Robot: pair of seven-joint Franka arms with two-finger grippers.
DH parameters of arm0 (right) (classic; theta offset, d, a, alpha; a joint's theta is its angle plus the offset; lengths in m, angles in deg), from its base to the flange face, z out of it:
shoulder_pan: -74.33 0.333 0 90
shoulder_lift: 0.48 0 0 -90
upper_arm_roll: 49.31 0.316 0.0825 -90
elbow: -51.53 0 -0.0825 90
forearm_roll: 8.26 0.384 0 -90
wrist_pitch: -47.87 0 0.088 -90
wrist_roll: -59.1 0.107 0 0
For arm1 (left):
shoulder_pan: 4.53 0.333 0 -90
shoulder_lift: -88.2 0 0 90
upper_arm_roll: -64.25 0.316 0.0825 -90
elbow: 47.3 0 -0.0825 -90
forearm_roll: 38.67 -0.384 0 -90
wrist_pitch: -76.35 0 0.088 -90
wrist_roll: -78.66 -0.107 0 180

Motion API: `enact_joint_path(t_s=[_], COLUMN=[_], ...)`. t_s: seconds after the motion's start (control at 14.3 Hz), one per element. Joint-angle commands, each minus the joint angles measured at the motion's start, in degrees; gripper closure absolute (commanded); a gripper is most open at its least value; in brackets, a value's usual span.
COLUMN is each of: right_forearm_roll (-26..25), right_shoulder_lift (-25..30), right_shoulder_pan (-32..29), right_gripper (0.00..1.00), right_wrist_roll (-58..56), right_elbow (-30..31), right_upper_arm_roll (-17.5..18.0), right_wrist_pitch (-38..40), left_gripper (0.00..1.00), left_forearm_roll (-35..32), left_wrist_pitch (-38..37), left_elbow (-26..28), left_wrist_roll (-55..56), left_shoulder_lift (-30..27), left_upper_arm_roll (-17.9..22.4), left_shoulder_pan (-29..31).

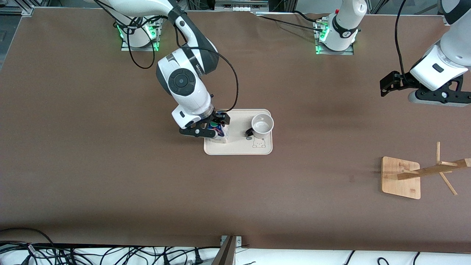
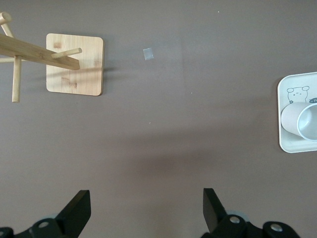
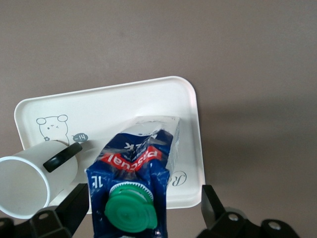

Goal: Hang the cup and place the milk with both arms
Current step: 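Close the right gripper on the milk carton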

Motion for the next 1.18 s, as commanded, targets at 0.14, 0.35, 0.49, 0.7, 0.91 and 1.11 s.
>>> enact_joint_path(t_s=[0.14, 0.35, 0.49, 0.7, 0.91, 1.11], right_forearm_roll=[0.8, 0.7, 0.7, 0.7, 0.8, 0.8], right_shoulder_lift=[-0.1, -0.2, -0.3, -0.3, -0.3, -0.2], right_shoulder_pan=[1.5, 1.5, 1.5, 1.5, 1.4, 1.4], right_gripper=[0.0, 0.0, 0.13, 0.53, 0.54, 0.54], right_wrist_roll=[-0.6, -0.6, -1.8, -3.3, -3.6, -3.6], right_elbow=[-0.1, -0.2, -0.1, -0.1, -0.2, -0.2], right_upper_arm_roll=[-0.6, -0.6, -0.6, -0.6, -0.6, -0.6], right_wrist_pitch=[0.7, 0.7, 0.7, 1.2, 1.2, 1.3], left_gripper=[0.0, 0.0, 0.0, 0.0, 0.0, 0.0], left_forearm_roll=[0.8, 0.8, 0.8, 0.8, 0.8, 0.8], left_wrist_pitch=[-1.3, -1.3, -1.3, -1.3, -1.3, -1.3], left_elbow=[-1.7, -1.7, -1.6, -1.7, -1.7, -1.6], left_wrist_roll=[0.2, 0.2, 0.2, 0.2, 0.2, 0.2], left_shoulder_lift=[0.6, 0.6, 0.6, 0.6, 0.6, 0.6], left_upper_arm_roll=[0.0, 0.0, 0.0, 0.0, 0.0, 0.0], left_shoulder_pan=[0.1, 0.1, 0.1, 0.1, 0.1, 0.1])
